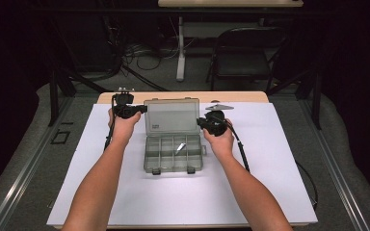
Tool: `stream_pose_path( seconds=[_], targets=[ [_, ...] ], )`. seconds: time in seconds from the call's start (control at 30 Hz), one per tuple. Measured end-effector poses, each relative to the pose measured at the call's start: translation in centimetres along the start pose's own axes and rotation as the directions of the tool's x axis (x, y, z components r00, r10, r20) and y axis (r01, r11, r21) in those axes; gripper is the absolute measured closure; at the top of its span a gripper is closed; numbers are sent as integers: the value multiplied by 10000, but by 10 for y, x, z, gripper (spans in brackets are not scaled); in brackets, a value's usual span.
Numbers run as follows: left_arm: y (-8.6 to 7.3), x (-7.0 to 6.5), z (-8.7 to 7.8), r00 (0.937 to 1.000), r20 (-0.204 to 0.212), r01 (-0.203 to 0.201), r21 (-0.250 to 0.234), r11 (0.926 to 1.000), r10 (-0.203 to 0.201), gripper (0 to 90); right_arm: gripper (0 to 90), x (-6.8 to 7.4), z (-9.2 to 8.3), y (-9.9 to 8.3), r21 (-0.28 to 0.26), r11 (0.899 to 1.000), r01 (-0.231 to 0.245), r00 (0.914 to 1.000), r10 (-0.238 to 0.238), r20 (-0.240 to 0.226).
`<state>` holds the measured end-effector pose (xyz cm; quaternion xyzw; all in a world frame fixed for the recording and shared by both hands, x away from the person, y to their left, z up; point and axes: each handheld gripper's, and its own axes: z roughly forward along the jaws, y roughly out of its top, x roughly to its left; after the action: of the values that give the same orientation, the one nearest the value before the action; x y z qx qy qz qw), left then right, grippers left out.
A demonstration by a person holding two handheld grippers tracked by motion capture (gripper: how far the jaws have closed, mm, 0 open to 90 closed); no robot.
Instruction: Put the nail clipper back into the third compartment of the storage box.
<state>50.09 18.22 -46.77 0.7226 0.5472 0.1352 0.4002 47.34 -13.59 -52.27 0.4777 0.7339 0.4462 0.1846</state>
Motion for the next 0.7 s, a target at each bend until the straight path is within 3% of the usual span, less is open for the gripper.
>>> stream_pose_path(
  seconds=[0.1, 0.4, 0.7],
  targets=[
    [0, -2, -1, 9999, -91, -65, -10, 10000, 65, 839, 839, 1, 0, 0, -46, 10000, 66, 10000, -66, 35],
    [0, -4, -5, 9997, -158, -208, 21, 9998, 209, 851, 830, 2, 0, -1, -122, 9999, 12, 9999, -10, 124],
    [-2, -8, -10, 9986, -291, -438, -60, 9990, 436, 853, 621, 4, -3, 0, -77, 9999, -151, 9995, 153, 278]
  ],
)
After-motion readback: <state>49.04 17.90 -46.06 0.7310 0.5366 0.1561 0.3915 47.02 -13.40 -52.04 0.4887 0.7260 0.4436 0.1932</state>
